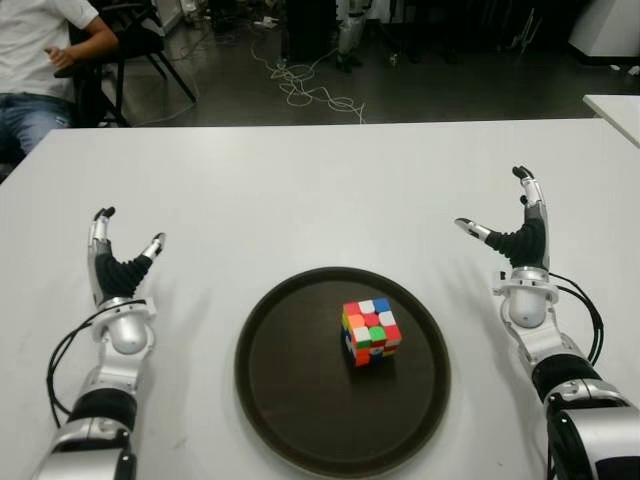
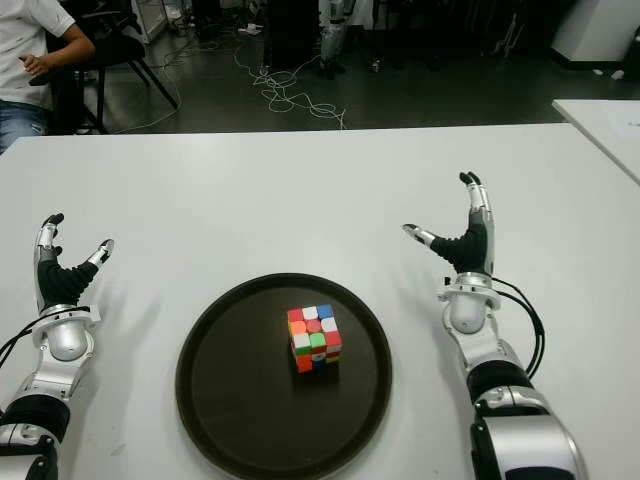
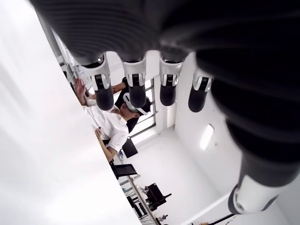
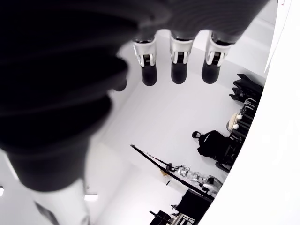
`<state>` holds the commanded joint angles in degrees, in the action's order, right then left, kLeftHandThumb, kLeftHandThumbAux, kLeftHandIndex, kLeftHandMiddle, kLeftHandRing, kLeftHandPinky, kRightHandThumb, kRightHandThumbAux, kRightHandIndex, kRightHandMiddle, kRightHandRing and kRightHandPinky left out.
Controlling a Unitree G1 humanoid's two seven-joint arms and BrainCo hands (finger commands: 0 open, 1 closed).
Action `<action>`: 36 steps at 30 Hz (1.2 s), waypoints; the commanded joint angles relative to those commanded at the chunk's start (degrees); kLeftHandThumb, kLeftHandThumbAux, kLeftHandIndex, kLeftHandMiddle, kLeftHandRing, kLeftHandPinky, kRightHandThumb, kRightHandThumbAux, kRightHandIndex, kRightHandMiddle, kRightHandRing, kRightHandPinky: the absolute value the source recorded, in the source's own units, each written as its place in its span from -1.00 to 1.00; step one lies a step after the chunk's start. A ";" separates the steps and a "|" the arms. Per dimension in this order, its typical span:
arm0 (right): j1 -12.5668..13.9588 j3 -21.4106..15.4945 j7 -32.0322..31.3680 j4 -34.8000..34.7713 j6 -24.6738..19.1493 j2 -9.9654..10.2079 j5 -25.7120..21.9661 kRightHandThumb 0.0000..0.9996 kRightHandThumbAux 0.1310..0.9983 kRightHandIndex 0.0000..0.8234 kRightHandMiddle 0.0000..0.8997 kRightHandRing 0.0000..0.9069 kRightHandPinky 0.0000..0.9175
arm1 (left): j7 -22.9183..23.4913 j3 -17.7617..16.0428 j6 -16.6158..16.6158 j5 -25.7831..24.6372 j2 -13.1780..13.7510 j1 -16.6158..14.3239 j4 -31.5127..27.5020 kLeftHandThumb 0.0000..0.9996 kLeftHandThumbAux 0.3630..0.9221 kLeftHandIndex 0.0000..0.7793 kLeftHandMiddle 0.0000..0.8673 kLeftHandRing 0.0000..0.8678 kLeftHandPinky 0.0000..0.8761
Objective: Pick up the Rubik's Cube and put it in the plate
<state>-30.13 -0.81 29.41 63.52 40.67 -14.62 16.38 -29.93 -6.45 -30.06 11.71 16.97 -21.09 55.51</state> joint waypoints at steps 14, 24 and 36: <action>-0.44 -0.35 -1.70 1.52 0.79 0.07 -1.71 -1.00 0.58 -0.98 -1.00 -1.00 -0.98 | -0.02 -0.20 0.04 -0.09 -0.31 0.06 -0.39 -1.00 0.12 -0.93 -0.93 -0.95 -0.91; -0.75 -0.30 -1.40 2.09 0.29 0.23 -1.85 -1.00 0.50 -0.96 -1.00 -1.00 -0.96 | -0.34 0.07 0.32 0.46 -0.08 -0.11 -0.20 -1.00 0.10 -0.95 -0.97 -0.99 -0.95; -0.94 -0.07 -1.17 2.20 -0.01 0.46 -1.72 -1.00 0.47 -0.97 -1.00 -1.00 -0.97 | -0.91 0.14 0.83 1.12 0.12 -0.41 0.12 -1.00 0.05 -0.94 -0.98 -1.00 -0.94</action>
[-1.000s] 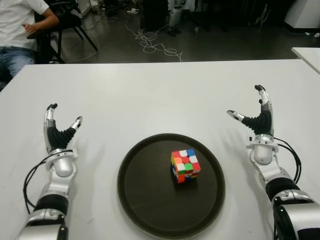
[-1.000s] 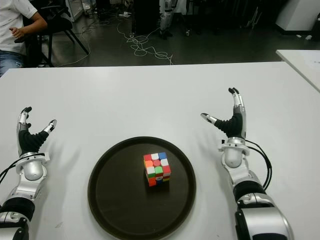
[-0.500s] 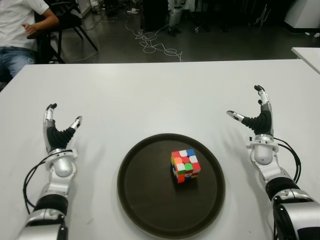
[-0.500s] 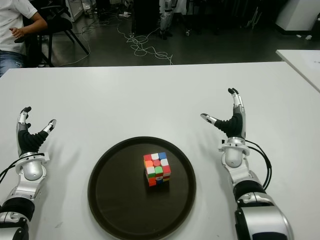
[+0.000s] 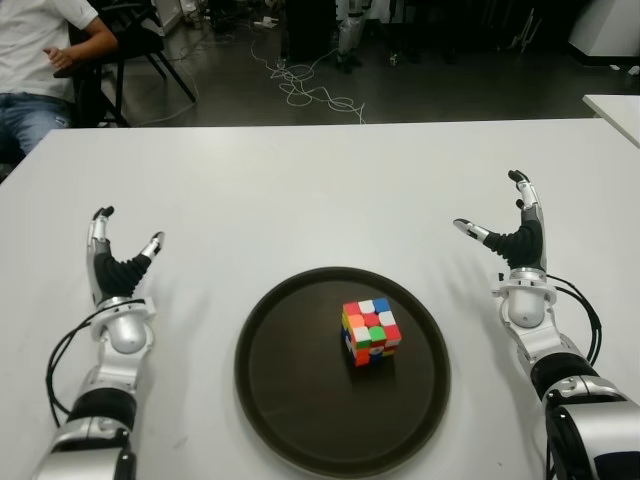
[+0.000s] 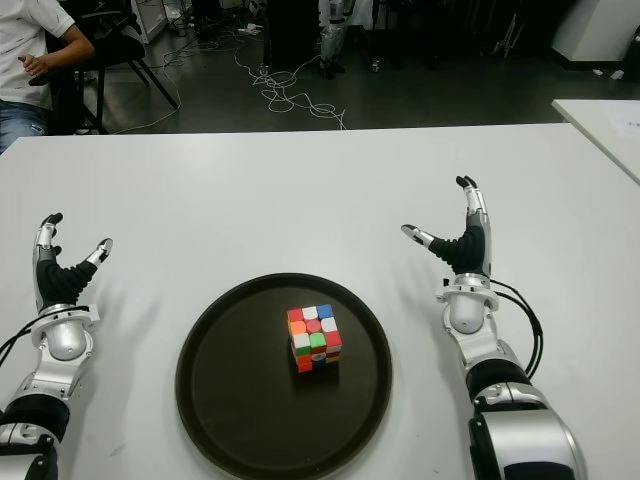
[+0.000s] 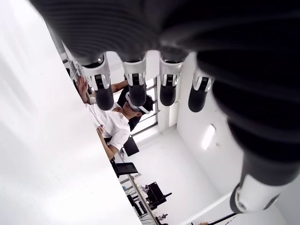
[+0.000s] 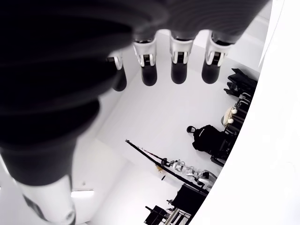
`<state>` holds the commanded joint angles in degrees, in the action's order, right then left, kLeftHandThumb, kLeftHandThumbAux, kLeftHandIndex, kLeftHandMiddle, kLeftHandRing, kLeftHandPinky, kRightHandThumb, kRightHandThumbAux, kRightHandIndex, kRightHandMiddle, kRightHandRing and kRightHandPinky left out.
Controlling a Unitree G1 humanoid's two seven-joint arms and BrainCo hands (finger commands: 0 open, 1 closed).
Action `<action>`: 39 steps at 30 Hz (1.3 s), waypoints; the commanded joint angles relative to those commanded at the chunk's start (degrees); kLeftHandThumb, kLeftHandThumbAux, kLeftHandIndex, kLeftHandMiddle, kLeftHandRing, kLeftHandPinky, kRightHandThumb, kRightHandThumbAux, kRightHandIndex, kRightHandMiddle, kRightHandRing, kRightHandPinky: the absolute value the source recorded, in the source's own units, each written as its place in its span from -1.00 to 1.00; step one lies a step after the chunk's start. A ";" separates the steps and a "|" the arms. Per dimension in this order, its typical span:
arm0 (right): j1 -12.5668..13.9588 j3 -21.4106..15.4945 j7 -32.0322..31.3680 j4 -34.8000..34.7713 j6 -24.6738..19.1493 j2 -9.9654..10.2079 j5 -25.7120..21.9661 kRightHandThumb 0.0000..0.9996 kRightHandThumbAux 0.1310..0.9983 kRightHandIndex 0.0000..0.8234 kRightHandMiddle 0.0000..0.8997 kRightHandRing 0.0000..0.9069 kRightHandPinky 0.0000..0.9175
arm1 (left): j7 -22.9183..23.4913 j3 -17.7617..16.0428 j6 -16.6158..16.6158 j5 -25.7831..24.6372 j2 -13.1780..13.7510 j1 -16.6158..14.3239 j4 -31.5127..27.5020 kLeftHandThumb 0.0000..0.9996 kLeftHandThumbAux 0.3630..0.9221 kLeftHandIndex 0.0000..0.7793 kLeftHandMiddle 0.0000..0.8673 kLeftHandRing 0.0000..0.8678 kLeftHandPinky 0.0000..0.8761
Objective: Pick up the Rubik's Cube and put it in the plate
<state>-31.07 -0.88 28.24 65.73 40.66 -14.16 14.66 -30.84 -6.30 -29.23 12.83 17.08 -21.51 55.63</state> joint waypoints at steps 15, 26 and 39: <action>0.05 -0.43 -1.02 -0.45 -0.08 0.43 -0.88 -1.00 0.45 -0.96 -1.00 -1.00 -0.98 | -0.18 -0.10 -0.26 -0.25 -0.18 -0.59 0.61 -1.00 0.06 -0.94 -0.98 -1.00 -0.98; 0.06 -0.46 -1.46 -0.64 -0.08 0.34 -1.27 -1.00 0.49 -0.96 -1.00 -1.00 -0.97 | -0.35 0.05 -0.39 -0.08 -0.22 -0.77 0.72 -1.00 0.14 -0.92 -0.95 -0.99 -0.96; 0.06 -0.02 -0.68 -0.70 -0.40 0.27 -0.82 -1.00 0.45 -0.94 -1.00 -1.00 -0.97 | -0.48 -0.03 -0.09 -0.25 -0.28 -0.90 0.85 -1.00 0.11 -0.92 -0.93 -0.95 -0.91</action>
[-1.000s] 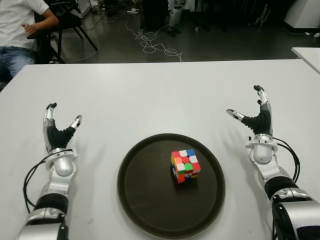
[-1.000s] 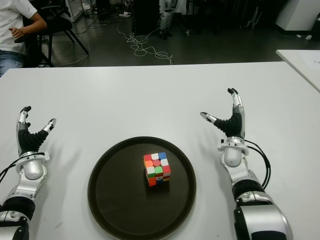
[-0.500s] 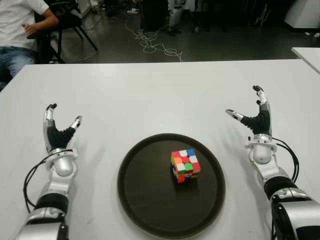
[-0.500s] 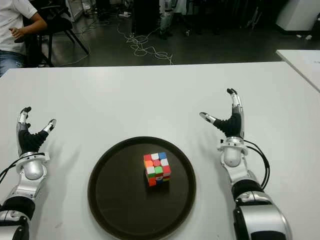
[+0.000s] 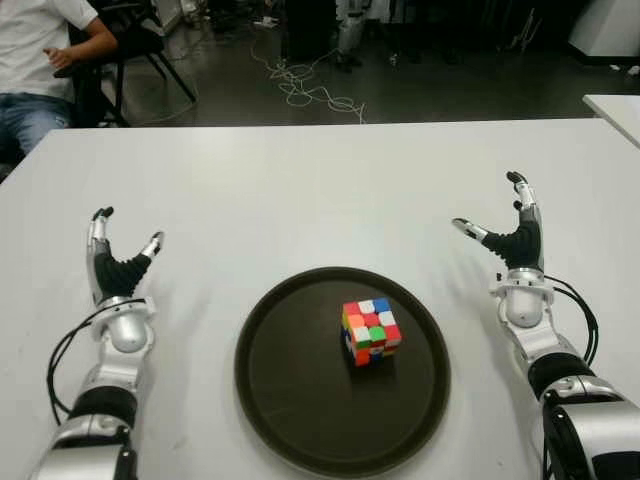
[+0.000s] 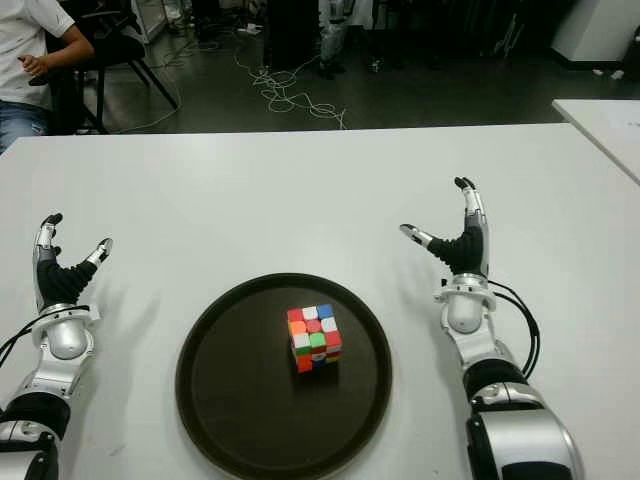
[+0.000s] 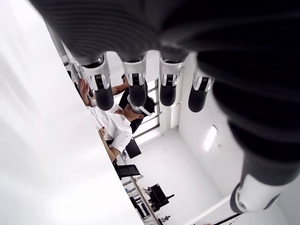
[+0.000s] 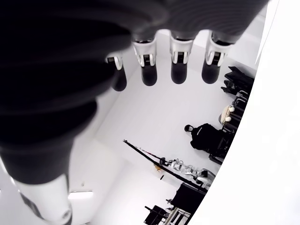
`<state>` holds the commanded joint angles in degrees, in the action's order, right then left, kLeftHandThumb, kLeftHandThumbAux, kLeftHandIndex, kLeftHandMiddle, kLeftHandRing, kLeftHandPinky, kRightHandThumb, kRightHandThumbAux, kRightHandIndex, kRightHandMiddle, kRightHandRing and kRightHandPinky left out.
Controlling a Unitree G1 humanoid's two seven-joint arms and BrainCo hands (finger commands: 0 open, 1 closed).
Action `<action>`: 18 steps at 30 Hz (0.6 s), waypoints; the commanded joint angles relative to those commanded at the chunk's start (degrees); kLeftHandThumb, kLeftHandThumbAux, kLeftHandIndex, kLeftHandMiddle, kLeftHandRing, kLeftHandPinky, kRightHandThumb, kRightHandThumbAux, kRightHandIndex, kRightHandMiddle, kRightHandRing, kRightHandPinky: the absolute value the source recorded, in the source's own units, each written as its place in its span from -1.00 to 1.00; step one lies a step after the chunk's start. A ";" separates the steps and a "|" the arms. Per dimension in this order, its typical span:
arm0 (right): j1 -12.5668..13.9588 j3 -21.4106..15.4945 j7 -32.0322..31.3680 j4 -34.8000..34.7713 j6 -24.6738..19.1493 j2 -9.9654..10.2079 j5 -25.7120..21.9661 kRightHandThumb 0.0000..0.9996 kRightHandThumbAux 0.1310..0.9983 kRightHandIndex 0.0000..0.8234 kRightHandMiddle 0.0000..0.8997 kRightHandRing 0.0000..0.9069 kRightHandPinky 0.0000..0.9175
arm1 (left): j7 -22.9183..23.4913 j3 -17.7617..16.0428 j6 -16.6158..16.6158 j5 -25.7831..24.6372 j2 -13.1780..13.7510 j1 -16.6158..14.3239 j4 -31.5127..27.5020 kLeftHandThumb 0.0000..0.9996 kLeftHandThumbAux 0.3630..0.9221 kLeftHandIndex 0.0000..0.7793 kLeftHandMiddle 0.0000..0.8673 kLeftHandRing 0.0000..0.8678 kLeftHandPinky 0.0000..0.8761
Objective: Pick up the Rubik's Cube and put it in the plate
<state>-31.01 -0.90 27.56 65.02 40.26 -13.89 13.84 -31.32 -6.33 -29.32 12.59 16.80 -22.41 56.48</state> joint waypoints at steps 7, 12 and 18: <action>-0.03 0.12 -0.15 -0.08 0.24 -0.04 0.03 -1.00 0.45 -0.94 -1.00 -1.00 -0.95 | -0.03 -0.08 0.04 -0.11 0.05 -0.15 0.13 -1.00 0.08 -0.93 -0.96 -0.99 -0.95; 0.00 0.18 -0.40 -0.13 0.29 -0.07 0.02 -1.00 0.43 -0.94 -1.00 -1.00 -0.94 | -0.18 0.07 -0.07 0.08 0.13 -0.27 0.38 -1.00 0.05 -0.92 -0.96 -1.00 -0.95; 0.07 0.09 -0.68 -0.26 0.29 -0.03 -0.15 -1.00 0.42 -0.93 -1.00 -1.00 -0.94 | -0.14 0.22 -0.26 0.22 0.15 -0.22 0.36 -1.00 0.09 -0.92 -0.96 -0.99 -0.95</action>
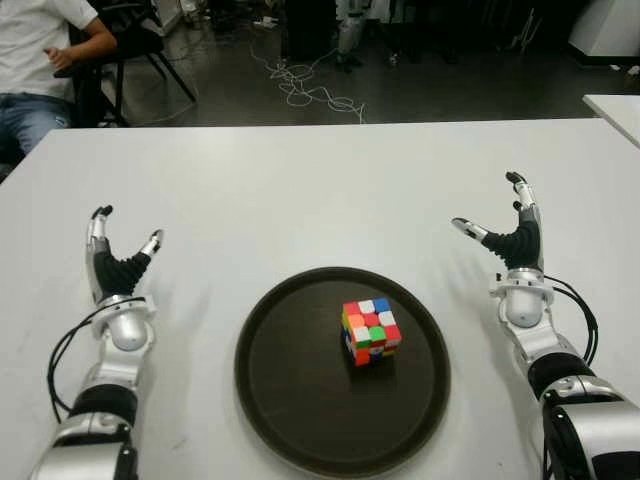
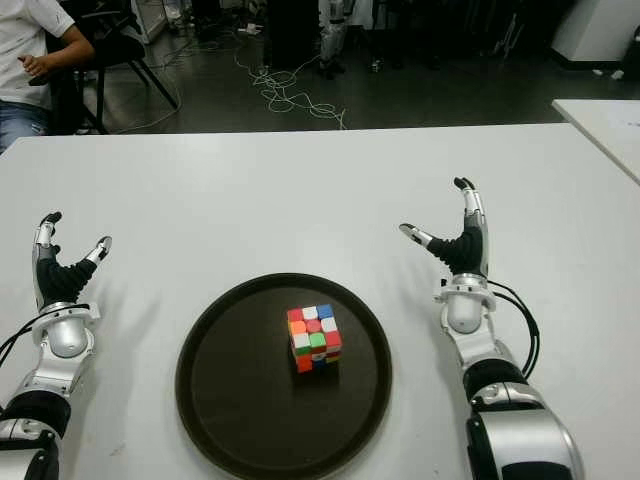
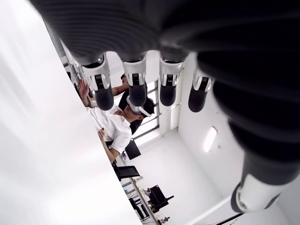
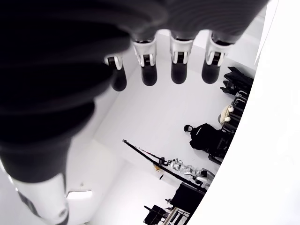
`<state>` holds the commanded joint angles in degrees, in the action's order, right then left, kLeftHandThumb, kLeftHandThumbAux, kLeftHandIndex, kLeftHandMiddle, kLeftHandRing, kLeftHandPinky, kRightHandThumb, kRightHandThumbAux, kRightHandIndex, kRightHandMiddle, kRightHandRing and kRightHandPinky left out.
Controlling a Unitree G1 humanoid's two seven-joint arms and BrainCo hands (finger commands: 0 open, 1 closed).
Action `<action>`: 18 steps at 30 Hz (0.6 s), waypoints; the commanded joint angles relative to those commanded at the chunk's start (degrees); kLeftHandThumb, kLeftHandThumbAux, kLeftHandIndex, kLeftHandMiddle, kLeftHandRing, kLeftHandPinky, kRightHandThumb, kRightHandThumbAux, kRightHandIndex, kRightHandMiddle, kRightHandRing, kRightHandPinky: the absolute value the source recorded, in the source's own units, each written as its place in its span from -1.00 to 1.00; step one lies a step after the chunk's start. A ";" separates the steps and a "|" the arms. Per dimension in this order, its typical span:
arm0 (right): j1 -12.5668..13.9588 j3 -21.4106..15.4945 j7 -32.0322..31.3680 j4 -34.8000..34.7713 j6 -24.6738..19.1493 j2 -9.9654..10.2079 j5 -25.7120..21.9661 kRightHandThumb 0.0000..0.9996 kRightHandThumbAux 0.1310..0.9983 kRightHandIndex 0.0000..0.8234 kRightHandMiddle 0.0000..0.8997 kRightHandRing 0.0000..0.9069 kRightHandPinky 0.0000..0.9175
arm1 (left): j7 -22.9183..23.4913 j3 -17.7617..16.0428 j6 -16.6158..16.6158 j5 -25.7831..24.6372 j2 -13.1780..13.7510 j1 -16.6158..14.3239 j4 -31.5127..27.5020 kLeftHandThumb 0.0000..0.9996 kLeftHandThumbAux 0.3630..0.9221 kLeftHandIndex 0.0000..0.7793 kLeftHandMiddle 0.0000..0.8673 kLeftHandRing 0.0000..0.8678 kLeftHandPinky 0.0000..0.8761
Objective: Pick up the Rubik's Cube and put it in the plate
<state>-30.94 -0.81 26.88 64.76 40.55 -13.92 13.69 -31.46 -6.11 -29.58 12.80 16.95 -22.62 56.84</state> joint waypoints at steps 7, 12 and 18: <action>-0.07 -0.25 0.12 0.02 -0.35 0.04 -0.21 -1.00 0.39 -0.94 -1.00 -1.00 -0.95 | 0.14 -0.03 -0.25 -0.23 -0.24 -0.09 0.02 -1.00 0.15 -0.90 -0.94 -0.97 -0.94; -0.21 -0.40 0.18 0.03 -0.58 0.13 -0.37 -1.00 0.38 -0.93 -1.00 -1.00 -0.95 | 0.11 -0.04 -0.33 -0.26 -0.28 -0.17 0.01 -1.00 0.15 -0.90 -0.95 -0.98 -0.93; -0.22 -0.33 1.06 0.13 -1.05 0.18 -0.07 -1.00 0.42 -0.92 -0.98 -0.99 -0.94 | -0.37 0.26 -0.30 0.22 -0.15 -0.19 0.15 -1.00 0.14 -0.92 -0.97 -0.99 -0.94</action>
<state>-31.15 -1.14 27.94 64.89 39.51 -13.73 13.62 -31.82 -5.85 -29.88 13.02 16.80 -22.82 56.99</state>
